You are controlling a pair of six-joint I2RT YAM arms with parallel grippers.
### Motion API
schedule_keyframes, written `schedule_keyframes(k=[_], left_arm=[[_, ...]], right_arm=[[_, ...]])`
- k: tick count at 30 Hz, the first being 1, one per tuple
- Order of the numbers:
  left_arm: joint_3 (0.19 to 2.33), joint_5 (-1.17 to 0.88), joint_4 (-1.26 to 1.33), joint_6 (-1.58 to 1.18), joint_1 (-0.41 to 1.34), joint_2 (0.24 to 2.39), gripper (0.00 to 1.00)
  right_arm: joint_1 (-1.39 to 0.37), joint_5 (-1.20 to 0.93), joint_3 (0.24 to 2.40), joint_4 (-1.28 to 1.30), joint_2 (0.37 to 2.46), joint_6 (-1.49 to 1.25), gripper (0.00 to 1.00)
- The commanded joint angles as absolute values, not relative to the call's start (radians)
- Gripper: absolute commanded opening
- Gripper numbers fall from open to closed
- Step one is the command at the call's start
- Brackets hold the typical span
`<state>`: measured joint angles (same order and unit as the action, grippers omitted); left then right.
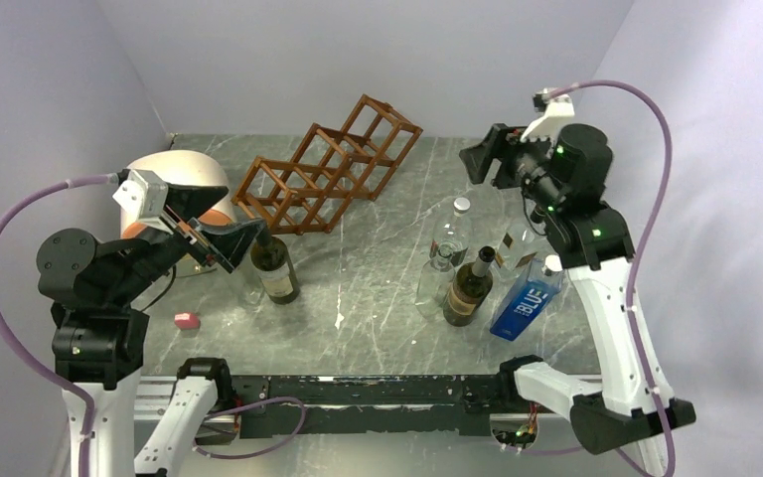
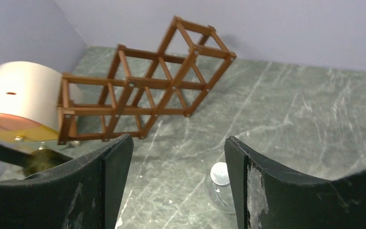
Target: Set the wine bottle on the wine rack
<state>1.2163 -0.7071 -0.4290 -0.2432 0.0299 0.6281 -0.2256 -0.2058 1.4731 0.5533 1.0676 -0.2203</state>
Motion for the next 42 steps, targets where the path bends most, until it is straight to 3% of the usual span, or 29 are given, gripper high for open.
schedule_keyframes(k=[1, 10, 17, 33, 42], left_arm=[[1.201, -0.694, -0.399, -0.241, 0.038, 0.641, 0.98], [1.179, -0.724, -0.370, -0.246, 0.041, 0.667, 0.99], [1.189, -0.703, -0.374, -0.237, 0.066, 0.702, 0.99], [1.197, -0.701, -0.380, -0.233, 0.081, 0.723, 0.98], [1.188, -0.729, -0.333, -0.259, 0.081, 0.748, 0.98]], right_arm=[[-0.328, 0.046, 1.524, 0.674, 1.130, -0.182, 0.73], [-0.532, 0.456, 1.574, 0.819, 1.317, -0.192, 0.75], [-0.534, 0.546, 1.497, 0.814, 1.347, -0.277, 0.78], [-0.535, 0.467, 1.431, 0.782, 1.346, -0.290, 0.74], [-0.535, 0.123, 1.410, 0.808, 1.183, -0.160, 0.74]])
